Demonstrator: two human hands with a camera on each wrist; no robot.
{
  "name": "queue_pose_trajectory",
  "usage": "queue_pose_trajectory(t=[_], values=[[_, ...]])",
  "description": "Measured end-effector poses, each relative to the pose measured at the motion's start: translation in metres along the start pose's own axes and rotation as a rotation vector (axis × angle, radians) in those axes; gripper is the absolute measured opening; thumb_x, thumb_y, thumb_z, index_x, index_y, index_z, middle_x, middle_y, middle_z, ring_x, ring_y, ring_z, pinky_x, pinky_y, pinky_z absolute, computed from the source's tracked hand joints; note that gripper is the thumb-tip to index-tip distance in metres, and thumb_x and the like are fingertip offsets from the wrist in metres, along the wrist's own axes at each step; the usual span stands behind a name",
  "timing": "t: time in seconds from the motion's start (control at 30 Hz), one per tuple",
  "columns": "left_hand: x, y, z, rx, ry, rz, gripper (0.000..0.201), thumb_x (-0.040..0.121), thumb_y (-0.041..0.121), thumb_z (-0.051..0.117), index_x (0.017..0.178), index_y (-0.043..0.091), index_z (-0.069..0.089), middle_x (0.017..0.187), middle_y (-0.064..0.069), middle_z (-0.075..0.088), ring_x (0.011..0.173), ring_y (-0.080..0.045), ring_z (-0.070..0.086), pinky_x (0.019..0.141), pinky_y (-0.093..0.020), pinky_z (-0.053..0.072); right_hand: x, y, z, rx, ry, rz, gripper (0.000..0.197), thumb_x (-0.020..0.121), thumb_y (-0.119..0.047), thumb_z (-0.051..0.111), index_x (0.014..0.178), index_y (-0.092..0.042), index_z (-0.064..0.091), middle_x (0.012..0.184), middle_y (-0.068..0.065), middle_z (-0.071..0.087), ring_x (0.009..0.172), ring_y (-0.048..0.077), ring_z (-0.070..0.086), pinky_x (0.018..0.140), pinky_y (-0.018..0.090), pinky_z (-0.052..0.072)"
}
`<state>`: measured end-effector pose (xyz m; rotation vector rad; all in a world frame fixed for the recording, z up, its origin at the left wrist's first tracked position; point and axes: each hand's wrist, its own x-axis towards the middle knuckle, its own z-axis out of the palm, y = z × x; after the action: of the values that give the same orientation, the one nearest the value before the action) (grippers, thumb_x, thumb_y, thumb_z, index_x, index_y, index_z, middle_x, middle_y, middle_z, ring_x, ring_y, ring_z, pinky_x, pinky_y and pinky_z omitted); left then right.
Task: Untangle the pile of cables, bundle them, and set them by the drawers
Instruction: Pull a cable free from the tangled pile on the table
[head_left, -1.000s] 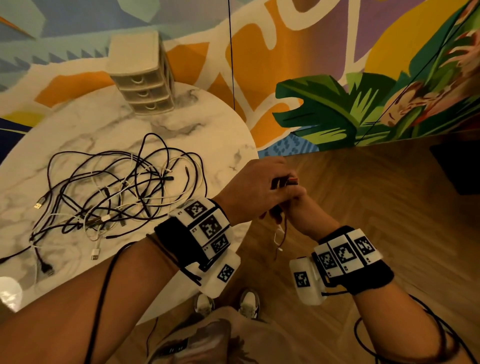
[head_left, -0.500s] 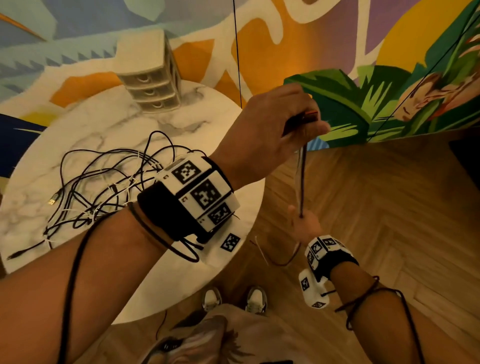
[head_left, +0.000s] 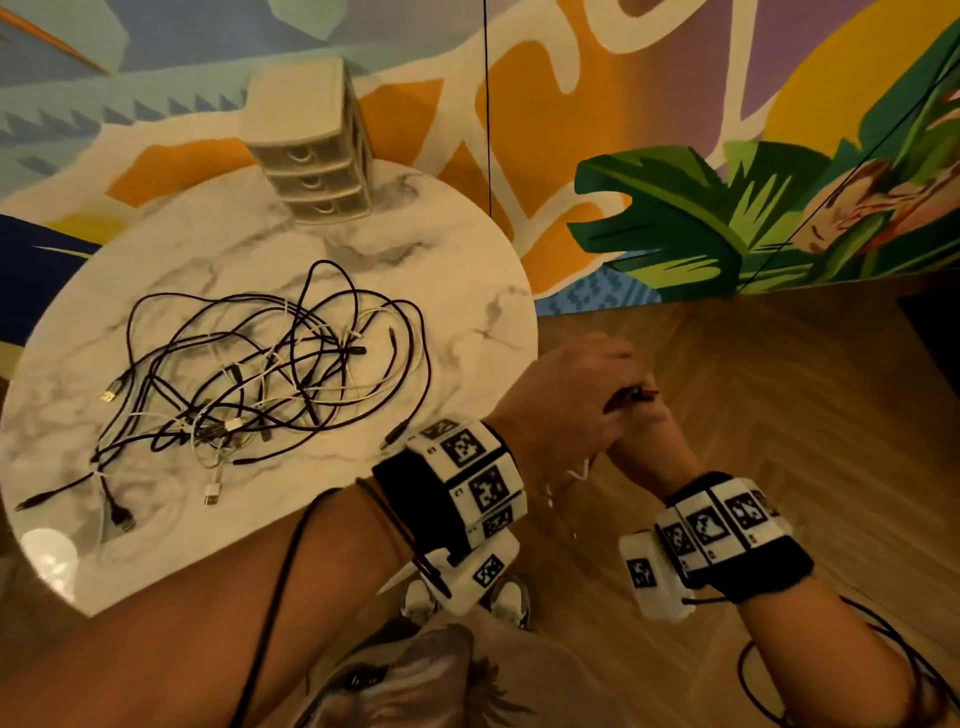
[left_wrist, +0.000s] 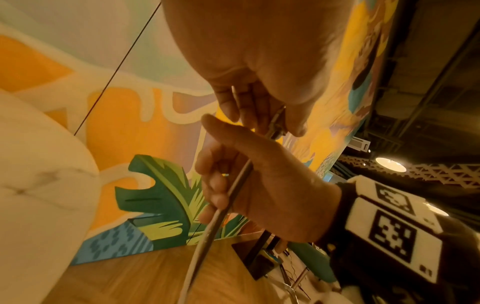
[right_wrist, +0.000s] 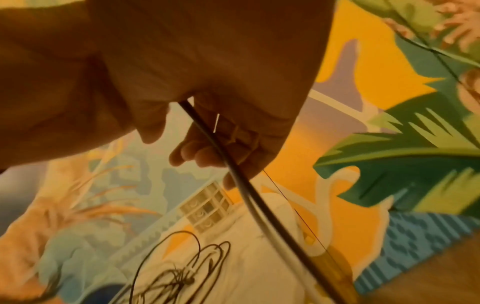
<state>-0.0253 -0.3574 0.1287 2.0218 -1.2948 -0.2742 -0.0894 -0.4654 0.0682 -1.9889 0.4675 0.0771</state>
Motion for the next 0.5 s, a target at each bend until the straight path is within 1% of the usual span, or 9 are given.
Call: queue_pose_trajectory(t=[0.07,0.13,0.2,0.23,0.3,0.37,0.43,0.47,0.5], values=[[-0.005,-0.002,0.003,-0.004,0.003,-0.013,0.023,0.085,0.029,0.064,0.095,0.008,0.068,0.097,-0.008,0.064,0.093,-0.020,0.055,0.081,-0.036,0.047,-0.005,0.000,0.002,0.044,-0.051,0.045,0.028,0.092,0.002,0.049,0.120,0.006,0.052,0.118,0.012,0.055,0.107,0.017,0.053,0.075,0.002,0.029],[-0.009,-0.005,0.005,-0.035,0.015,-0.018,0.022,0.085,0.028,0.064,0.093,0.008,0.068,0.092,-0.007,0.063,0.089,-0.019,0.054,0.078,-0.034,0.045,-0.006,0.005,0.005,0.167,-0.060,0.047,0.031,0.091,0.006,0.050,0.122,0.010,0.051,0.121,0.019,0.054,0.098,0.013,0.054,0.070,0.000,0.034],[-0.013,-0.008,0.006,-0.047,0.027,-0.027,0.021,0.085,0.028,0.063,0.091,0.008,0.068,0.089,-0.006,0.061,0.086,-0.017,0.052,0.076,-0.031,0.044,-0.007,0.004,0.006,0.143,-0.075,0.069,0.032,0.091,0.007,0.049,0.123,0.012,0.049,0.116,0.014,0.055,0.094,0.010,0.053,0.066,-0.003,0.036],[-0.015,-0.010,0.008,-0.031,0.033,-0.026,0.020,0.084,0.028,0.063,0.090,0.009,0.068,0.088,-0.005,0.060,0.086,-0.016,0.051,0.075,-0.030,0.043,-0.008,-0.001,0.010,0.133,-0.074,0.079,0.029,0.092,0.007,0.048,0.121,0.012,0.050,0.107,0.007,0.053,0.088,0.001,0.052,0.066,-0.002,0.036],[-0.018,-0.013,0.010,0.006,0.032,-0.030,0.019,0.085,0.028,0.063,0.088,0.010,0.067,0.087,-0.002,0.057,0.085,-0.015,0.048,0.074,-0.029,0.042,-0.007,-0.008,0.017,0.223,-0.102,0.032,0.019,0.091,0.010,0.047,0.100,0.000,0.060,0.084,-0.003,0.050,0.071,-0.009,0.055,0.066,0.002,0.040],[-0.022,-0.016,0.006,0.000,0.001,-0.052,0.018,0.086,0.029,0.063,0.090,0.011,0.067,0.086,0.006,0.050,0.085,-0.008,0.042,0.074,-0.020,0.035,-0.003,-0.009,0.026,0.293,-0.094,0.019,0.034,0.093,0.009,0.044,0.078,-0.020,0.053,0.073,-0.006,0.047,0.064,-0.015,0.056,0.060,0.005,0.043],[-0.023,-0.026,-0.006,-0.030,-0.081,-0.089,0.021,0.088,0.032,0.061,0.095,0.013,0.067,0.089,0.012,0.046,0.087,-0.001,0.039,0.073,-0.009,0.031,-0.002,-0.006,0.032,0.260,-0.093,-0.015,0.030,0.099,-0.004,0.038,0.079,-0.020,0.052,0.067,0.004,0.051,0.050,-0.003,0.055,0.049,0.011,0.042],[-0.025,-0.037,-0.014,-0.050,-0.092,-0.135,0.023,0.089,0.035,0.060,0.097,0.015,0.067,0.090,0.013,0.049,0.086,0.000,0.042,0.074,-0.007,0.032,-0.001,-0.004,0.035,0.238,-0.096,-0.001,0.029,0.101,-0.019,0.036,0.082,-0.018,0.057,0.064,0.012,0.053,0.046,0.005,0.050,0.047,0.018,0.041],[-0.028,-0.052,-0.020,-0.063,-0.069,-0.216,0.024,0.089,0.037,0.060,0.095,0.015,0.067,0.089,0.011,0.054,0.085,-0.003,0.047,0.075,-0.008,0.035,-0.001,-0.001,0.038,0.188,-0.104,0.035,0.040,0.101,-0.036,0.034,0.083,-0.014,0.062,0.062,0.018,0.051,0.048,0.018,0.048,0.048,0.030,0.040]])
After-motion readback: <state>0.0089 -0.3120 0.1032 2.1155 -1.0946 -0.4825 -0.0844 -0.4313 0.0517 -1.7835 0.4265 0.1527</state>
